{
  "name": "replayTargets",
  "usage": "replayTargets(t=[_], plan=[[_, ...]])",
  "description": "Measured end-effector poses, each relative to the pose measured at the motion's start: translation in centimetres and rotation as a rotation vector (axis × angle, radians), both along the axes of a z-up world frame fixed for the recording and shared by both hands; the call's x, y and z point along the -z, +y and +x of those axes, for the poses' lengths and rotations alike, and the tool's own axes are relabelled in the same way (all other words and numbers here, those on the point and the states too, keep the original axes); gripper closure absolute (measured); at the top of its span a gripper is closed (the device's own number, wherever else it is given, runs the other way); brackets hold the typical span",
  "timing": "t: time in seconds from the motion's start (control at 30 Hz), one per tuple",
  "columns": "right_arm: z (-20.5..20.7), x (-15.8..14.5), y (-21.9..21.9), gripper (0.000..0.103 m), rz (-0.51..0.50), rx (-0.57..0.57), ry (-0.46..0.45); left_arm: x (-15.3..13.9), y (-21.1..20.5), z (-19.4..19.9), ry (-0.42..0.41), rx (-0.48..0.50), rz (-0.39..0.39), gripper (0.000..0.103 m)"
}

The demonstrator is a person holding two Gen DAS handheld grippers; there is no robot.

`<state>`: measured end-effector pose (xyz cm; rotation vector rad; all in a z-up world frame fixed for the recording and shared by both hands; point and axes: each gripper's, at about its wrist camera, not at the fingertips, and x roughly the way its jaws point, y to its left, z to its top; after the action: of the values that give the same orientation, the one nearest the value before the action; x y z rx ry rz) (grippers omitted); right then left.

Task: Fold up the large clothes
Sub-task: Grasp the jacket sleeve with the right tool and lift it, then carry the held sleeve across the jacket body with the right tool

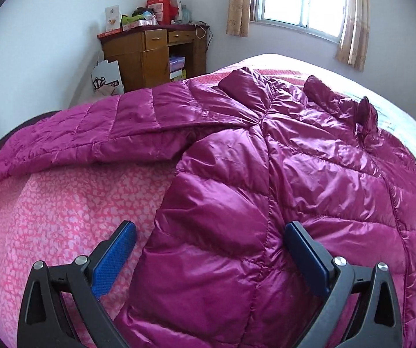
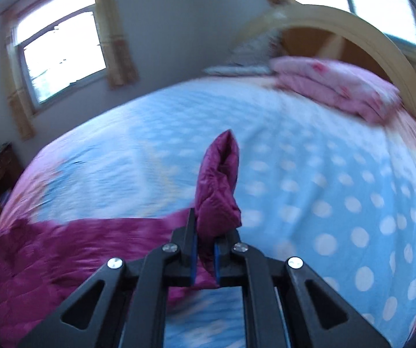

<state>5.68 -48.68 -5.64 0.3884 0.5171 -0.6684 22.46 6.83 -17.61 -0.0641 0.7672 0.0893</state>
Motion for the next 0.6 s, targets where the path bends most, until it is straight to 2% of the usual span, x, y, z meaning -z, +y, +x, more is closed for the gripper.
replayTargets(t=[0.13, 0.27, 0.4, 0.6], plan=[[3.1, -3.6, 8.4, 0.092, -0.059, -0.239, -0.032, 0.0, -0.2, 0.1, -0.006, 0.003, -0.013, 0.001], [6.3, -4.4, 16.6, 0.092, -0.050, -0.455, -0.044, 0.0, -0.1, 0.1, -0.012, 0.006, -0.017, 0.001], [10.0, -2.9, 23.3, 0.092, -0.004, -0.656, -0.037, -0.1, 0.4, -0.3, -0.019, 0.008, -0.024, 0.001], [15.7, 2.1, 30.8, 0.092, 0.105, -0.917, 0.001, 0.0, 0.5, -0.4, -0.023, 0.010, -0.030, 0.001]])
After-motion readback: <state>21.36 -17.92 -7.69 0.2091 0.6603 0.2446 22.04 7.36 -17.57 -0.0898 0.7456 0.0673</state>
